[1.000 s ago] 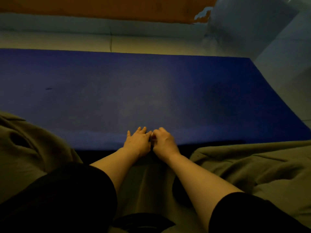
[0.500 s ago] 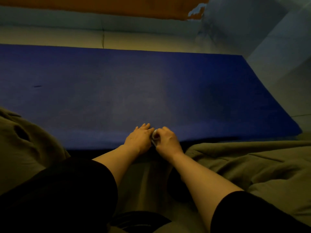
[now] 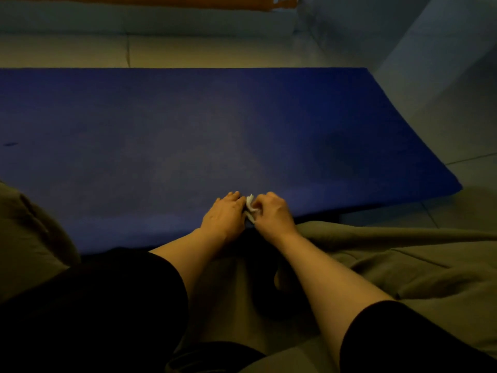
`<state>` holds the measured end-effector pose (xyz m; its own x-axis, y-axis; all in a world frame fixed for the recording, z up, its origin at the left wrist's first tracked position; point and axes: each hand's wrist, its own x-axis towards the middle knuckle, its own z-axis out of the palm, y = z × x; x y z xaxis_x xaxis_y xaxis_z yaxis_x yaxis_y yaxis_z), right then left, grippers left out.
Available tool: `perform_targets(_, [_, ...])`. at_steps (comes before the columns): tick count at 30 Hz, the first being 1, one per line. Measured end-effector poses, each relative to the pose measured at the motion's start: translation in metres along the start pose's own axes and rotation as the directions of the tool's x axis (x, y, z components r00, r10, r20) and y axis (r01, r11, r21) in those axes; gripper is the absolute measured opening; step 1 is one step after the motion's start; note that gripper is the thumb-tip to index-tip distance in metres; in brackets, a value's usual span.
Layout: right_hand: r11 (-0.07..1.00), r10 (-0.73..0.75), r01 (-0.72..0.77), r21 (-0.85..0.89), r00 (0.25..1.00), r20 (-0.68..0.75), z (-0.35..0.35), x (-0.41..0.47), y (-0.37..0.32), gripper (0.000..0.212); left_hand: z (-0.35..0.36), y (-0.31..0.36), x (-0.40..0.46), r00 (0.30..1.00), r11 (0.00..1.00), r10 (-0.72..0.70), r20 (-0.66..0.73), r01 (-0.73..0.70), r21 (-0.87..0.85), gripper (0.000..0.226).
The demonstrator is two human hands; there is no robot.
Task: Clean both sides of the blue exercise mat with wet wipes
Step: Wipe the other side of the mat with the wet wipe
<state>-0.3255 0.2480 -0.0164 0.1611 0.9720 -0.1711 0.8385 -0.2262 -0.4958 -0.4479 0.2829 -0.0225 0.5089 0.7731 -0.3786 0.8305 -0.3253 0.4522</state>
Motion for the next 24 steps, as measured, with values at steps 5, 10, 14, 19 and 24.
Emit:
perform_targets(5, [0.957, 0.289, -0.281, 0.067, 0.925, -0.247, -0.029, 0.017, 0.031, 0.018, 0.001, -0.006, 0.009, 0.994, 0.998, -0.01, -0.11, 0.016, 0.059, 0.027])
perform_targets(10, [0.988, 0.155, -0.157, -0.007, 0.98, -0.127, 0.003, 0.02, -0.002, 0.019, 0.002, -0.01, 0.017, 0.99, 0.993, -0.082, -0.115, 0.091, 0.075, 0.03])
perform_targets(14, [0.996, 0.089, -0.09, -0.019, 0.996, -0.018, 0.011, 0.037, -0.002, 0.026, 0.003, -0.016, 0.023, 0.989, 0.994, -0.101, -0.112, 0.104, 0.029, 0.026])
perform_targets(19, [0.961, 0.275, -0.277, 0.022, 0.939, -0.209, -0.012, 0.059, 0.02, 0.021, -0.009, -0.018, 0.036, 0.984, 0.993, -0.108, -0.142, 0.099, -0.07, 0.039])
perform_targets(24, [0.999, 0.052, -0.052, -0.009, 0.999, -0.001, 0.019, 0.053, -0.008, 0.016, -0.003, -0.022, 0.041, 0.986, 0.985, -0.167, -0.016, 0.165, -0.058, 0.052])
